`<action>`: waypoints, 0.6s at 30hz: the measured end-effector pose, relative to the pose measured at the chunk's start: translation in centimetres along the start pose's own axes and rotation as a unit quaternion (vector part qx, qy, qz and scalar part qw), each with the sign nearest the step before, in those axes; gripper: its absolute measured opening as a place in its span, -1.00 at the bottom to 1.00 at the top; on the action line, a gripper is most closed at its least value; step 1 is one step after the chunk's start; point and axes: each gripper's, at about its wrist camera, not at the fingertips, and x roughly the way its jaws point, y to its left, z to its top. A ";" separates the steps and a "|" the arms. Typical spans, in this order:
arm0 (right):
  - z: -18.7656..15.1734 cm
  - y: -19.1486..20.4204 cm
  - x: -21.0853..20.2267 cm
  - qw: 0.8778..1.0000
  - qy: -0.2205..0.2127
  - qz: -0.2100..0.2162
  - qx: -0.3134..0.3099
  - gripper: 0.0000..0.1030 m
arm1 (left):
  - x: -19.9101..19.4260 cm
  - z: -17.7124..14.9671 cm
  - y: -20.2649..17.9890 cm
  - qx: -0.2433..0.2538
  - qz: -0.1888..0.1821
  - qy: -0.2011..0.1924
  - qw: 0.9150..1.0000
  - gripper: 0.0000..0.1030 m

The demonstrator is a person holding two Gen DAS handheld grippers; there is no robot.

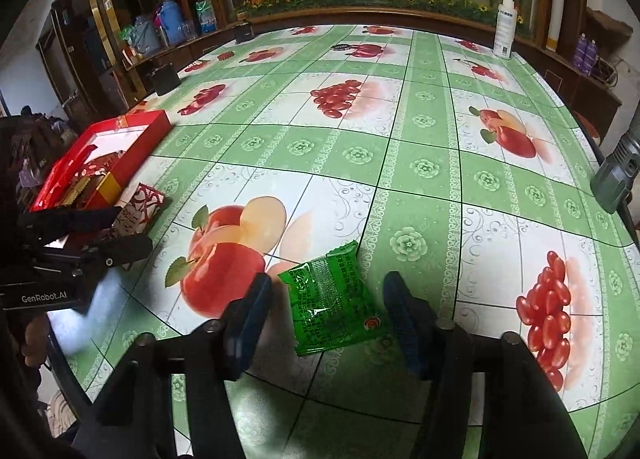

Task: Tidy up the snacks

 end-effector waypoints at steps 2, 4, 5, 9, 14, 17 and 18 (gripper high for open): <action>0.0 0.1 0.0 1.000 0.000 -0.009 -0.004 -0.21 | 0.0 -0.1 0.0 0.001 0.004 -0.005 1.000 0.25; 0.0 0.3 0.0 1.000 0.000 -0.012 -0.007 -0.22 | 0.0 -0.1 0.0 0.005 0.011 -0.012 1.000 0.07; -0.1 0.4 0.0 1.000 0.000 -0.013 -0.009 -0.23 | -0.1 -0.2 0.0 0.008 0.016 -0.015 1.000 -0.04; -0.1 1.0 -0.1 1.000 0.001 -0.009 -0.010 -0.26 | -0.2 -0.2 0.2 0.008 0.013 -0.022 1.000 -0.37; -0.2 2.2 -0.1 1.000 0.003 0.004 -0.012 -0.26 | -0.4 -0.9 -0.6 0.032 0.026 -0.033 0.999 -0.45; -0.2 2.6 -0.1 1.000 0.005 0.014 -0.004 -0.27 | -0.8 -1.3 -0.8 0.033 0.017 -0.034 0.999 -0.48; -0.2 2.7 -0.1 1.000 0.006 0.018 -0.002 -0.27 | -0.9 -1.5 -0.9 0.033 0.014 -0.034 0.999 -0.48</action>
